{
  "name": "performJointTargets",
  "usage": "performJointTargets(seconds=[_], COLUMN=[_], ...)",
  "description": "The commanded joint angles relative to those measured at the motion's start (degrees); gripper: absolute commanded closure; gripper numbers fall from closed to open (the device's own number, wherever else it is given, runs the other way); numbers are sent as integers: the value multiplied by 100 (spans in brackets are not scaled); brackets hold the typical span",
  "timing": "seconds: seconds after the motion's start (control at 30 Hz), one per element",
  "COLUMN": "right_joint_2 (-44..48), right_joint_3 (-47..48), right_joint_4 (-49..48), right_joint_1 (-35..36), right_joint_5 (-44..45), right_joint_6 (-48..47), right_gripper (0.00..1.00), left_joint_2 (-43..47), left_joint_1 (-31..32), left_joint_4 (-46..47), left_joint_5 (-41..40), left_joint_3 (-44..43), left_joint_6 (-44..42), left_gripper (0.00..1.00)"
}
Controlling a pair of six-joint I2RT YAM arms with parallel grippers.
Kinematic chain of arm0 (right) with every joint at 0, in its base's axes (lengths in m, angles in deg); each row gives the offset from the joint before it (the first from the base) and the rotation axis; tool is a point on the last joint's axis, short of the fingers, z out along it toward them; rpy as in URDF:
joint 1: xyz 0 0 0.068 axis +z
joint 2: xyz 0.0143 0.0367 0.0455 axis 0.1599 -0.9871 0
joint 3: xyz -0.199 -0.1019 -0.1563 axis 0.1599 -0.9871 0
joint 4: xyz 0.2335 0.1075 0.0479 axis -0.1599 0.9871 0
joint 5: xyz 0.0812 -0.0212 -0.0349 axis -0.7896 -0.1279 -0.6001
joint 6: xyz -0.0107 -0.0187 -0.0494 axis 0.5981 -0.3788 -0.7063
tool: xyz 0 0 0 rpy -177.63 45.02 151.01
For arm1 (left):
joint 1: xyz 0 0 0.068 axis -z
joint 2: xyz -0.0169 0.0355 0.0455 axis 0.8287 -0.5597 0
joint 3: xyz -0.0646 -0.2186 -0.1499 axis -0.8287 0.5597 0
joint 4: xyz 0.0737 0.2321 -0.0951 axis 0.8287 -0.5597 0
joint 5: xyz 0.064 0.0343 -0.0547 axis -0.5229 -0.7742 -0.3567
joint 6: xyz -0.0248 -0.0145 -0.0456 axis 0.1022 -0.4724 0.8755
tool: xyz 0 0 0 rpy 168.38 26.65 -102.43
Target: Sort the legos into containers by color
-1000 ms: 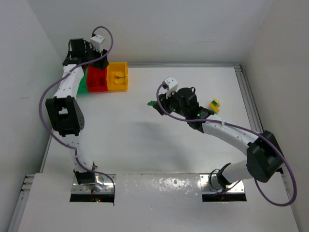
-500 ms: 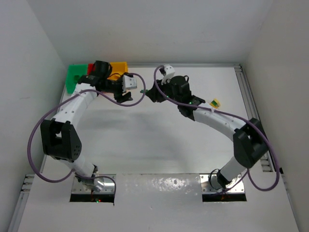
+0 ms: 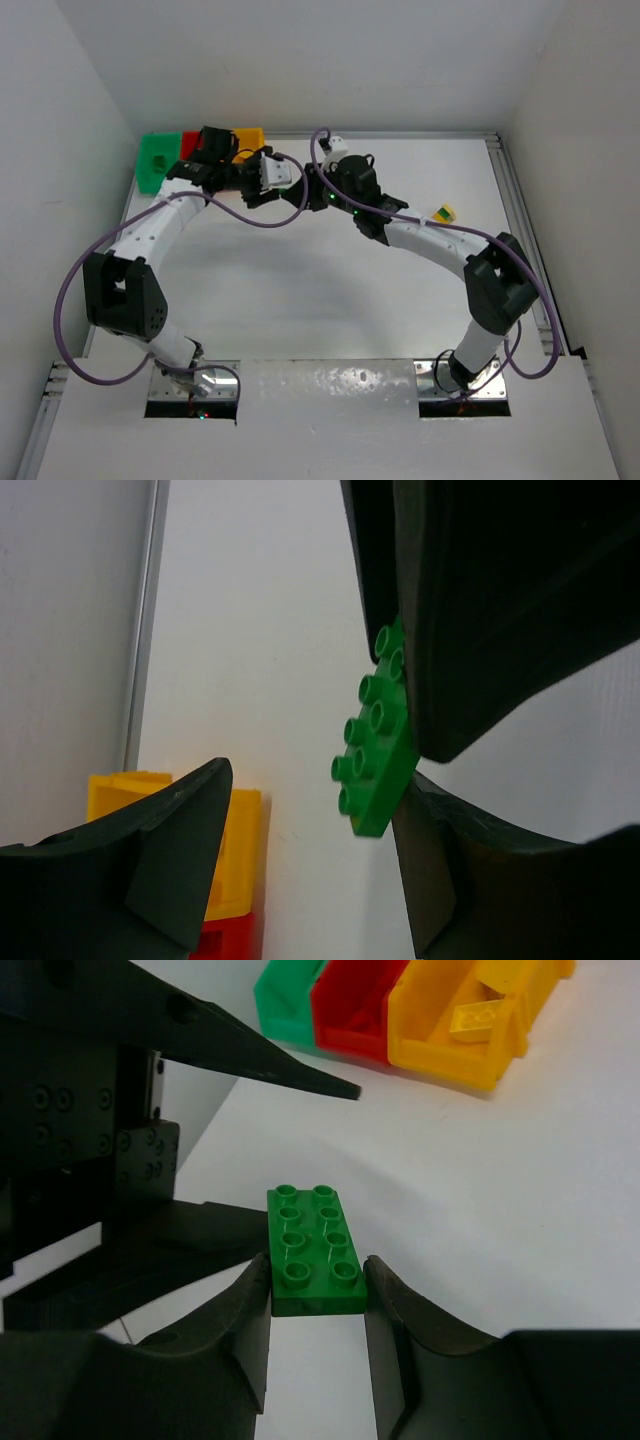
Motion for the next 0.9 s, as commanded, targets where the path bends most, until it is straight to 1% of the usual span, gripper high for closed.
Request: performJointTargets(seconds=[0.0,0.07,0.17,0.2,0.23,0.27,0.33,0.37,0.43,0.53,0.57,0.6,0.63,0.67,0.7,0.73,0.77,0.8,0.83,0.87], right_joint_2=[-86,-174,-236,-244,-253,-262,-271,-271,-280,-271,-271,-236,-201,-157,-9,63,142,299,379,458], right_joint_3=[358,437,499,525,543,552,561,543,517,438,420,403,376,315,288,271,271,279,262,244], right_joint_4=[-313,-252,-216,-216,-216,-225,-216,-216,-269,-322,-296,-261,-182,-120,-33,177,310,485,818,960], right_joint_1=[96,114,123,123,131,123,140,132,140,131,131,131,131,123,114,27,-44,-105,-228,-272], right_joint_5=[-101,-101,-66,-74,-109,-127,-153,-153,-214,-250,-250,-241,-198,20,188,320,443,531,654,786], right_joint_6=[137,146,137,129,129,129,137,146,146,164,129,103,50,-116,-187,-257,-397,-468,-539,-705], right_gripper=[100,100,100,100,100,100,100,100,100,100,98,80,66,55,41,36,33,30,30,29], left_joint_2=[101,75,48,48,48,48,39,22,4,-5,-5,-13,-31,-49,-101,-119,-145,-154,-189,-224], left_joint_1=[93,93,93,93,93,93,93,93,93,93,93,93,93,93,85,76,50,-29,-108,-178], left_joint_4=[249,258,-58,-137,-120,-16,108,204,310,267,249,266,301,310,310,293,249,223,222,214], left_joint_5=[96,149,404,500,518,518,510,510,492,536,519,371,265,116,-225,-403,-726,-843,-913,-914], left_joint_3=[97,98,18,18,10,10,-43,-69,-148,-219,-219,-210,-202,-201,-175,-166,-123,-105,-96,-96], left_joint_6=[-26,-26,-245,-263,-211,-19,210,420,615,625,633,686,764,904,975,1037,1168,1257,1414,1746], left_gripper=[39,39,45,52,56,68,84,94,98,100,100,100,100,100,100,100,100,100,100,100])
